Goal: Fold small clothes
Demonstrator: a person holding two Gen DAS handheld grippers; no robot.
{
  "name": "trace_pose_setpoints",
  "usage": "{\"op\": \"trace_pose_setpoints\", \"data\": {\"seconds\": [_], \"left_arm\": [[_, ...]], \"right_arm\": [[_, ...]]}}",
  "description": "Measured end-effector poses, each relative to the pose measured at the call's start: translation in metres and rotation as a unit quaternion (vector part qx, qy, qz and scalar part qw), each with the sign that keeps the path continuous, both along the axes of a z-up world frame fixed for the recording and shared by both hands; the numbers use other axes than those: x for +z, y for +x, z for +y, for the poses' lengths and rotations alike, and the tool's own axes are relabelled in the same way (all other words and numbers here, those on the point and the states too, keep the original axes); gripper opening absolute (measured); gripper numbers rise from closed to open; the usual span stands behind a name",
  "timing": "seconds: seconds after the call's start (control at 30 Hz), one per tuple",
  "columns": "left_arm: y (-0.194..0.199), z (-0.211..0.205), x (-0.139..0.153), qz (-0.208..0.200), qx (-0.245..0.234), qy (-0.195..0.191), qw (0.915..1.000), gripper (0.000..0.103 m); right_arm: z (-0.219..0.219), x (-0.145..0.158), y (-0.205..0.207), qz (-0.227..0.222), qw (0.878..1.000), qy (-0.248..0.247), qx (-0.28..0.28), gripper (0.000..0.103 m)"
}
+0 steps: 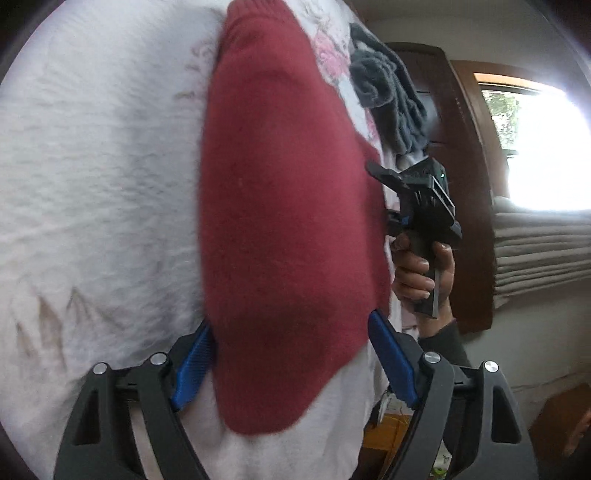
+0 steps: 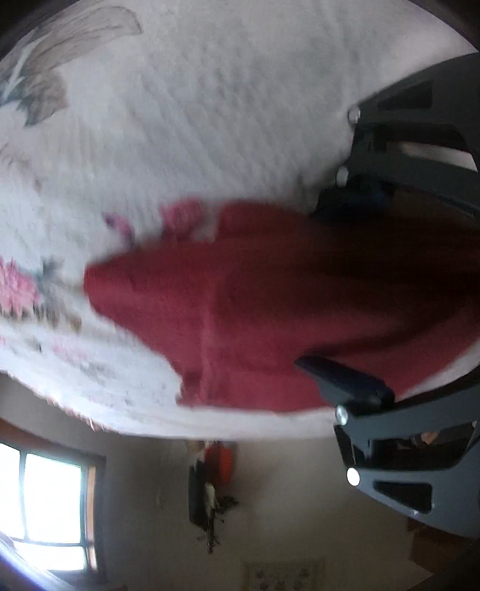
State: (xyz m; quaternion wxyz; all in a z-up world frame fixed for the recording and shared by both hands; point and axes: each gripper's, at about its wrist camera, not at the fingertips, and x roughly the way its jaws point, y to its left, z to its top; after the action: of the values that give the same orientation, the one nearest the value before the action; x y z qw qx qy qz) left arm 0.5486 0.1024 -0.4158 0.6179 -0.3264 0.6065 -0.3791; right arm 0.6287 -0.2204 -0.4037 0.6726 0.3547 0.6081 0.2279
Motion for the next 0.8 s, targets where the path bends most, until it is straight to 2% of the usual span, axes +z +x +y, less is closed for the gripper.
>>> {"op": "trace_pose_setpoints", "data": {"seconds": [0.07, 0.13, 0.17, 0.2, 0.23, 0.3, 0.47, 0.53, 0.8], "left_arm": [[0.005, -0.006, -0.003, 0.005, 0.006, 0.0, 1.0, 0.081], [0.008, -0.018, -0.001, 0.005, 0.001, 0.013, 0.9999, 0.08], [0.009, -0.021, 0.0, 0.004, -0.001, 0.026, 0.9997, 0.073], [0.011, -0.025, -0.001, 0.007, -0.001, 0.039, 0.9992, 0.069], [0.012, -0.026, -0.001, 0.011, 0.002, 0.044, 0.999, 0.061], [0.015, -0.022, -0.004, 0.027, 0.011, 0.043, 0.9987, 0.055], [0.012, -0.021, 0.0, 0.026, 0.005, 0.06, 0.9979, 0.043], [0.01, -0.024, 0.01, 0.017, 0.003, 0.072, 0.9972, 0.041], [0.006, -0.013, 0.048, -0.013, 0.008, 0.075, 0.997, 0.039]], "right_arm": [[0.004, 0.0, 0.003, -0.003, 1.0, 0.01, -0.005, 0.063], [0.018, 0.005, 0.006, -0.011, 1.0, -0.002, 0.014, 0.065], [0.026, 0.008, 0.008, -0.017, 0.999, -0.017, 0.024, 0.065], [0.028, 0.007, 0.01, -0.017, 0.999, -0.021, 0.024, 0.062], [0.027, 0.007, 0.011, -0.015, 0.999, -0.02, 0.02, 0.058], [0.025, 0.008, 0.013, -0.017, 1.0, -0.013, 0.012, 0.041], [0.025, 0.023, 0.003, -0.042, 0.999, -0.021, 0.007, 0.033], [0.028, 0.029, 0.001, -0.049, 0.999, -0.023, 0.004, 0.032], [0.048, 0.073, -0.011, -0.077, 0.997, -0.027, 0.005, 0.029]]}}
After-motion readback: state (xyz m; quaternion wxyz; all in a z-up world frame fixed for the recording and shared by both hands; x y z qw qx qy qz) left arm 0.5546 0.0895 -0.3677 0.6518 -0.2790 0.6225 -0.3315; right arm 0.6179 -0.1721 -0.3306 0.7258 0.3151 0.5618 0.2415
